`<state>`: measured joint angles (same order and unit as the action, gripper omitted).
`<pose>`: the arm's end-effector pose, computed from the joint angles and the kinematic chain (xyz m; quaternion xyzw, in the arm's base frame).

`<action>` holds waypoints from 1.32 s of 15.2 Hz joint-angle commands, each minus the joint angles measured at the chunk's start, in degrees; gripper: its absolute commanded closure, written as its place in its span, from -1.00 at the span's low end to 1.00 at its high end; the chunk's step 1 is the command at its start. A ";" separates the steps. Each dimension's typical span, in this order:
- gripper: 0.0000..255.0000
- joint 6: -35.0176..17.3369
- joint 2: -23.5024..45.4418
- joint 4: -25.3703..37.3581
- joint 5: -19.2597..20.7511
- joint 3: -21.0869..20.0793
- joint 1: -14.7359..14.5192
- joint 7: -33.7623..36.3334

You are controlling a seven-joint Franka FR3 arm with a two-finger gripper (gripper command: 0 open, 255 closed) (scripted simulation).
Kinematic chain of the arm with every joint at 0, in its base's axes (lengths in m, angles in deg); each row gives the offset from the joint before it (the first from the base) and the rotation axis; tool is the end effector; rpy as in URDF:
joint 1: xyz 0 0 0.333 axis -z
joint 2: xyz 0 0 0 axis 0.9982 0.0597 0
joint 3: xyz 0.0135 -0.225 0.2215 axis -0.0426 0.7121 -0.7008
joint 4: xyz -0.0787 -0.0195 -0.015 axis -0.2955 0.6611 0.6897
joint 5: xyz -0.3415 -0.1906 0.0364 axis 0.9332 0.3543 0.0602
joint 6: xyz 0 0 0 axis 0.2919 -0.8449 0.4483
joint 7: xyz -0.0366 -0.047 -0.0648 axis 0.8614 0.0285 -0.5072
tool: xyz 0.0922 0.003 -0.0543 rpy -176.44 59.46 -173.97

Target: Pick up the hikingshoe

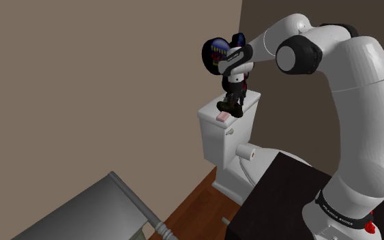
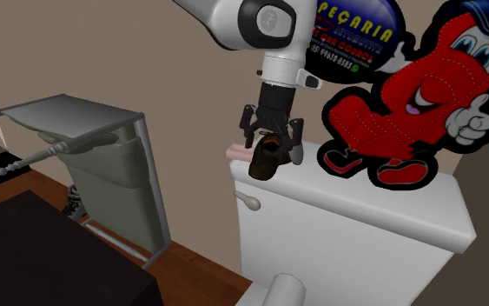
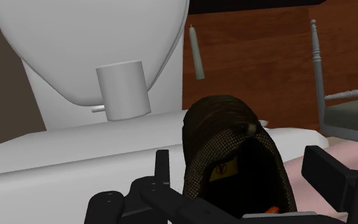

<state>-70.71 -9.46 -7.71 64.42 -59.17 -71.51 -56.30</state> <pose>0.5958 -0.3199 0.2804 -0.9916 0.0419 0.1197 0.0240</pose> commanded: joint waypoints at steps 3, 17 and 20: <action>-1.00 -1.63 0.77 -0.85 -0.21 -0.16 -0.01 0.00; 1.00 0.61 -0.77 -0.12 0.16 0.10 -0.15 0.10; 1.00 2.35 -1.84 0.58 0.42 0.27 -0.24 0.16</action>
<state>-68.84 -10.73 -7.07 64.72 -59.00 -71.70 -56.14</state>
